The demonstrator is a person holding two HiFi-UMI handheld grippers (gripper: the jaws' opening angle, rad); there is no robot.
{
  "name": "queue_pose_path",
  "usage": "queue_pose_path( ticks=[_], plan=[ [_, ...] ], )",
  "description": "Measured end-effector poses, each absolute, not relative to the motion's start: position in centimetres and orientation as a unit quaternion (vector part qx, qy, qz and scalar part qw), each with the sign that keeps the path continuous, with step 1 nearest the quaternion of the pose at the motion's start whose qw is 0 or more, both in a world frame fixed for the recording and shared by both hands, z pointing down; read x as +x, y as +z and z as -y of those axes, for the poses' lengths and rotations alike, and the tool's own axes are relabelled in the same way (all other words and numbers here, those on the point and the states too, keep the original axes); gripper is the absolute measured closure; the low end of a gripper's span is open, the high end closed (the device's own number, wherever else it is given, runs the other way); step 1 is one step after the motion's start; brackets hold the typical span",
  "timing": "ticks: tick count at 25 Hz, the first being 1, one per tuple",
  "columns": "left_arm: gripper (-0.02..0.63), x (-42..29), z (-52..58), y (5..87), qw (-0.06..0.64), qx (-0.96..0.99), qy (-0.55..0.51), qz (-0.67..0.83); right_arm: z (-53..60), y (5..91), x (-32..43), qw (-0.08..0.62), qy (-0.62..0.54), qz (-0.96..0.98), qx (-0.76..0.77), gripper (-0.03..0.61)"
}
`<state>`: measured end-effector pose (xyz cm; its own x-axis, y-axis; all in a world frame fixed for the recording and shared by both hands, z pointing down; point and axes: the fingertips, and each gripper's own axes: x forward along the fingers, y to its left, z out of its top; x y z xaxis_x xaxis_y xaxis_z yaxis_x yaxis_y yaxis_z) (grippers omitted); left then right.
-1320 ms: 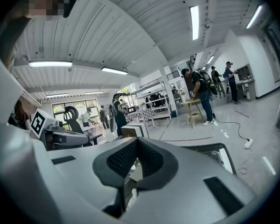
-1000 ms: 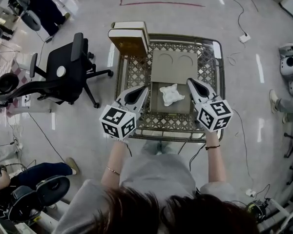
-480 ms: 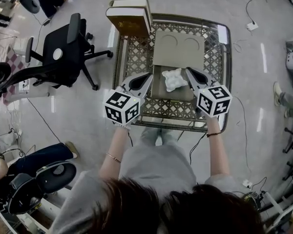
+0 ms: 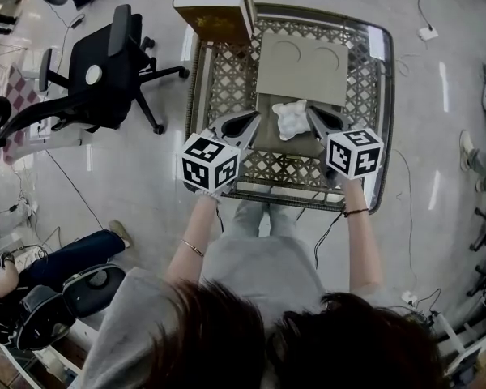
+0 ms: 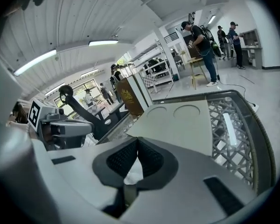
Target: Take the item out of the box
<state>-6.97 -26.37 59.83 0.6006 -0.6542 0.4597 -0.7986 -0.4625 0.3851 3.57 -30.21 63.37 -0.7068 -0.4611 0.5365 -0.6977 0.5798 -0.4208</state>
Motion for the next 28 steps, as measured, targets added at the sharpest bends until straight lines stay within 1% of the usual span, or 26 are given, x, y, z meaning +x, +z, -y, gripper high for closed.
queue_pose_path(
  ticks=[7,8,10,12,15,21,28],
  plan=[
    [0.597,-6.9,26.3,61.7,0.306,0.838,0.130,0.433,29.7,66.5,3.8,0.220,0.336,0.854,0.329,0.554],
    [0.595,-7.0,26.2,61.9,0.308,0.837,0.131,0.434,29.7,66.9,3.8,0.225,0.338,0.852,0.330,0.544],
    [0.597,-7.1,26.2,62.3,0.312,0.834,0.132,0.436,29.8,67.7,3.8,0.234,0.347,0.846,0.331,0.476],
    [0.597,-7.2,26.2,62.7,0.315,0.832,0.133,0.437,29.9,68.5,3.7,0.241,0.356,0.839,0.333,0.468],
    [0.597,-7.4,26.1,63.1,0.323,0.829,0.133,0.437,30.1,69.5,3.6,0.252,0.364,0.830,0.338,0.434],
    [0.597,-7.3,25.9,63.8,0.337,0.825,0.131,0.435,30.1,71.0,3.0,0.274,0.369,0.821,0.339,0.402],
    [0.597,-7.2,25.7,64.2,0.341,0.824,0.130,0.433,30.1,72.4,2.9,0.302,0.377,0.806,0.342,0.402]
  ],
)
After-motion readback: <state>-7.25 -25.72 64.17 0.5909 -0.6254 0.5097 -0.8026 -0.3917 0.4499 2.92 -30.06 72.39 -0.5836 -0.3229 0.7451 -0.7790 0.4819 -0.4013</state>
